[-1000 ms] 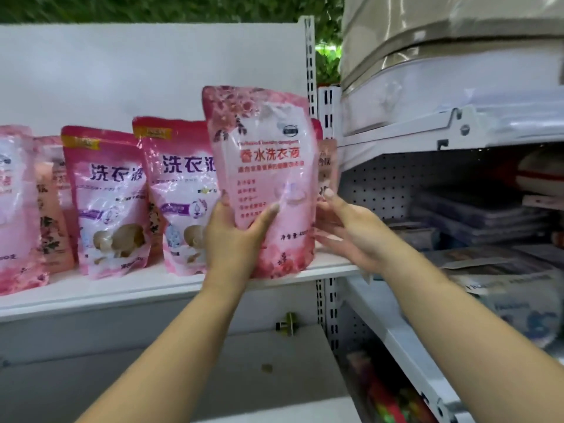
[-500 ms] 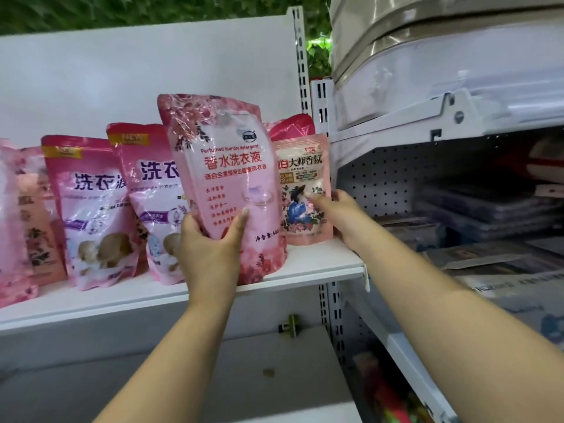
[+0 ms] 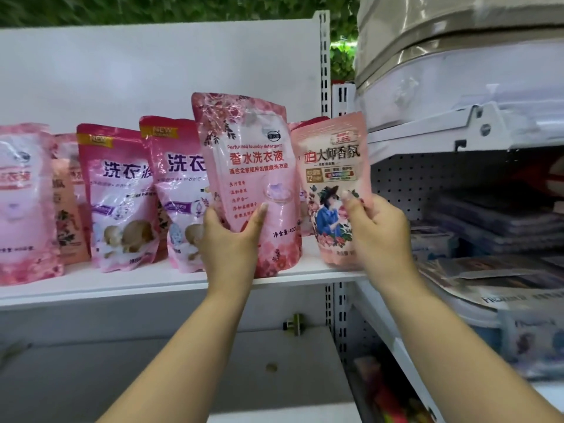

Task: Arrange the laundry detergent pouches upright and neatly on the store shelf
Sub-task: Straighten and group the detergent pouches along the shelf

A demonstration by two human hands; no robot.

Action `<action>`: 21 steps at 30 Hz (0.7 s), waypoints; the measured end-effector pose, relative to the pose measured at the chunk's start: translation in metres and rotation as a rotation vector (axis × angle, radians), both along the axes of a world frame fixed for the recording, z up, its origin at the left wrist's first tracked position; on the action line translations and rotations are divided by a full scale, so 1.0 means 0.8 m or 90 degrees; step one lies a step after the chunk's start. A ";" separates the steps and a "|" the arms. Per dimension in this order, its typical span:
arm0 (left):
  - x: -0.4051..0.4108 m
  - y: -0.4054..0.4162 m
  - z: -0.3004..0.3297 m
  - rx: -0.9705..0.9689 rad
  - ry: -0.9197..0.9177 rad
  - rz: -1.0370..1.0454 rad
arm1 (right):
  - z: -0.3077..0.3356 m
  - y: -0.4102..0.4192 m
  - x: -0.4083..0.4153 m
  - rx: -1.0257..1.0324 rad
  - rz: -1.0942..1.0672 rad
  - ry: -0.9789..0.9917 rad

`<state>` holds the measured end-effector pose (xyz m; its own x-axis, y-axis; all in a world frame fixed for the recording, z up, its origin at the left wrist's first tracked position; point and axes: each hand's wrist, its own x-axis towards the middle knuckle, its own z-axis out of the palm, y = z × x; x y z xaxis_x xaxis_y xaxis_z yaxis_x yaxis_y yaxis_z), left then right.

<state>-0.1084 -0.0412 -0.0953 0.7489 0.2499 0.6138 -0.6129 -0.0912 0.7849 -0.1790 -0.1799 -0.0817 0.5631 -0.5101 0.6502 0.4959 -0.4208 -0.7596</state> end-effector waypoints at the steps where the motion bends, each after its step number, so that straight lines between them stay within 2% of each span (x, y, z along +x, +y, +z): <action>1: 0.000 -0.001 0.002 0.009 -0.002 -0.009 | -0.002 0.001 -0.005 0.000 0.005 -0.016; 7: 0.008 -0.005 0.006 0.136 -0.002 -0.069 | -0.013 0.007 -0.035 -0.100 -0.065 -0.025; 11: -0.002 0.007 0.005 0.174 0.003 -0.126 | -0.019 0.008 -0.046 -0.009 -0.039 -0.012; 15: -0.050 0.018 -0.003 0.246 -0.026 -0.032 | -0.011 0.014 -0.057 0.136 0.111 -0.024; 17: -0.076 0.020 -0.010 0.221 -0.031 -0.083 | -0.011 0.023 -0.058 0.211 0.223 -0.017; 20: -0.102 0.026 -0.014 0.068 0.035 -0.337 | -0.018 0.047 -0.051 0.247 0.354 0.012; 21: -0.100 0.033 -0.018 0.017 0.060 -0.370 | -0.021 0.058 -0.045 0.237 0.371 0.028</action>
<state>-0.1888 -0.0149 -0.1097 0.8103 -0.2328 0.5378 -0.4956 0.2176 0.8409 -0.2148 -0.1331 -0.0984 0.8348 -0.3012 0.4609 0.5275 0.1974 -0.8263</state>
